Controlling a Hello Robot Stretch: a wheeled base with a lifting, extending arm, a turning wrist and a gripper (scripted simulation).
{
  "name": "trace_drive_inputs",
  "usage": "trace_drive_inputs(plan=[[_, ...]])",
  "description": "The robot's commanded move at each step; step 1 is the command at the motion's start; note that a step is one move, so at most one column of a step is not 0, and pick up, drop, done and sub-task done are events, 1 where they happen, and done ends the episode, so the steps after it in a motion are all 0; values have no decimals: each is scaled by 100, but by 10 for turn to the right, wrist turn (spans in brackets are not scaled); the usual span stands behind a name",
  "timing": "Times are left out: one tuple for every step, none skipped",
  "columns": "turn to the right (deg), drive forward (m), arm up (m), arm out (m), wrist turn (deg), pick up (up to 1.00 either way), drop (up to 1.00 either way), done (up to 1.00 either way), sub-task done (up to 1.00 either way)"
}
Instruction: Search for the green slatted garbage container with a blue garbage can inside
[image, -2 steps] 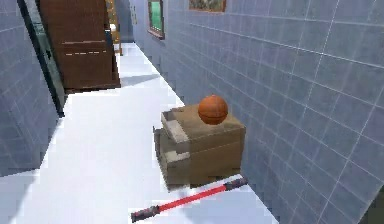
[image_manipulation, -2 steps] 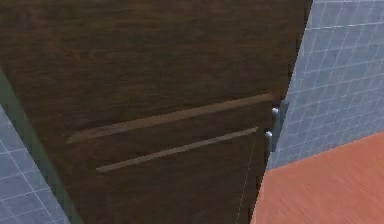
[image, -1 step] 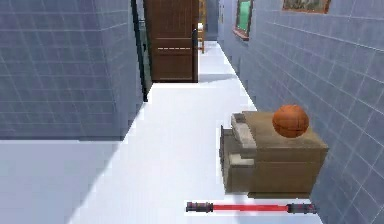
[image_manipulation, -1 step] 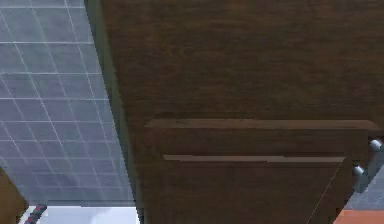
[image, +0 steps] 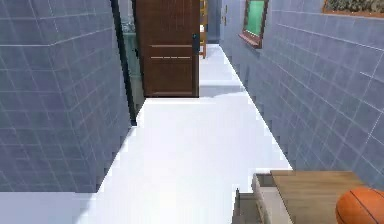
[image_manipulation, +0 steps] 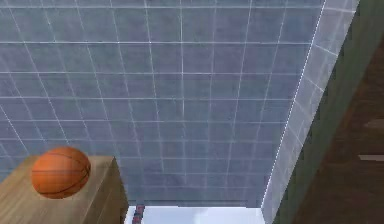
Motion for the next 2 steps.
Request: trace_drive_inputs(plan=[[-450,0,0,0,0,0,0,0,0],[-60,0,0,0,0,0,0,0,0]])
